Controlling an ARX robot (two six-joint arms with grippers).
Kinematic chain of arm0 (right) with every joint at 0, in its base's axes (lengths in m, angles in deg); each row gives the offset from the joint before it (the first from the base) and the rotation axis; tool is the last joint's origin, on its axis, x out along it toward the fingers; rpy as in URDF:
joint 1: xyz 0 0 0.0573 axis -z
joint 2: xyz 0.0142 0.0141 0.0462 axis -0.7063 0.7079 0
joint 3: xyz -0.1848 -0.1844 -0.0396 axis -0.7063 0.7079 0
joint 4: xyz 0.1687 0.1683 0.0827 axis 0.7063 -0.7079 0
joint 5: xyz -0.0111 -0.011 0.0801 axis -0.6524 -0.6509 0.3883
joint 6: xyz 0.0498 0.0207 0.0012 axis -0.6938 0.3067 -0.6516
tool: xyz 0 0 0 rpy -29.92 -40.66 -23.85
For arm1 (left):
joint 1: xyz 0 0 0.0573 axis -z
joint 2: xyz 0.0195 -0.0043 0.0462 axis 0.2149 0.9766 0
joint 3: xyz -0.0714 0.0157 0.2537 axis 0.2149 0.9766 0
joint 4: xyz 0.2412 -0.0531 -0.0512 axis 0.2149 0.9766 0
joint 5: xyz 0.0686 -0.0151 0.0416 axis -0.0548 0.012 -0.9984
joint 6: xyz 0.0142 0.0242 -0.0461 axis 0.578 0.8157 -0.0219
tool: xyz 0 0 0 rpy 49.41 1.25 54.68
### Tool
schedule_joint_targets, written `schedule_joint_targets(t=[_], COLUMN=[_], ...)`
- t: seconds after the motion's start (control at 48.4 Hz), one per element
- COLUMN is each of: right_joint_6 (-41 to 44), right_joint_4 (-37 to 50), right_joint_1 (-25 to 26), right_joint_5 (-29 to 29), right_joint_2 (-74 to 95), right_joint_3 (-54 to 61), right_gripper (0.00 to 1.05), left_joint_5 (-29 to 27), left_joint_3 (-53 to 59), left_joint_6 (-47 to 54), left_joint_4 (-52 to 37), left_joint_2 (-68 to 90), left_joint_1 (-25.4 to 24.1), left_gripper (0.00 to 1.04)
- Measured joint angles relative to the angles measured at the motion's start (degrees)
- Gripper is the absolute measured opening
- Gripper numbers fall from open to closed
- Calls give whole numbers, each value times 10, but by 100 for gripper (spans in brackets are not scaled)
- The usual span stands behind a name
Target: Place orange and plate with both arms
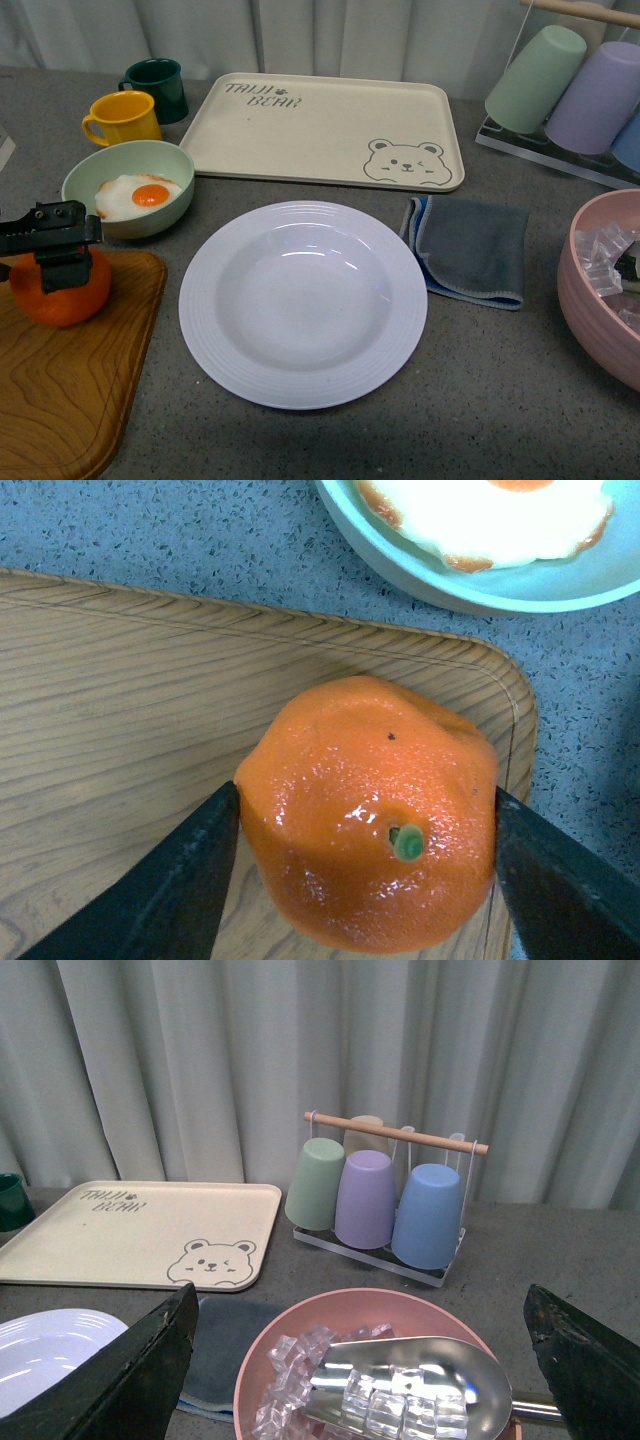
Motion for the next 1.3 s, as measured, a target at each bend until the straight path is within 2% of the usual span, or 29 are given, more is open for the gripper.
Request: schedule_joint_targets(t=[0.103,0.227,0.351,0.537,0.64,0.743,0.929,1.156,1.177,1.301], right_joint_6=[0,0,0,0,0,0,0,0,0,0], right_joint_4=[0,0,0,0,0,0,0,0,0,0], right_joint_1=[0,0,0,0,0,0,0,0,0,0], right_joint_5=[0,0,0,0,0,0,0,0,0,0], right_joint_2=[0,0,0,0,0,0,0,0,0,0], right_joint_3=[0,0,0,0,0,0,0,0,0,0], right_gripper=[95,95,95,95,95,95,95,95,95,95], left_joint_5=[4,11,10,-12,-21,-26,-30,-26,-26,-3], left_joint_3=[0,2,3,-9,-35,-59,-101,-124,-124,-118], left_joint_6=[-1,-7,-32,-53,-64,-76,-76,-73,-74,-81], left_joint_4=[0,5,19,-11,-19,-23,-30,-24,-22,-43], left_joint_2=[0,-21,-66,-94,-58,-5,64,107,109,103], left_joint_1=[1,15,55,155,211,241,270,271,271,269], left_gripper=[57,51,49,49,49,48,48,48,49,76])
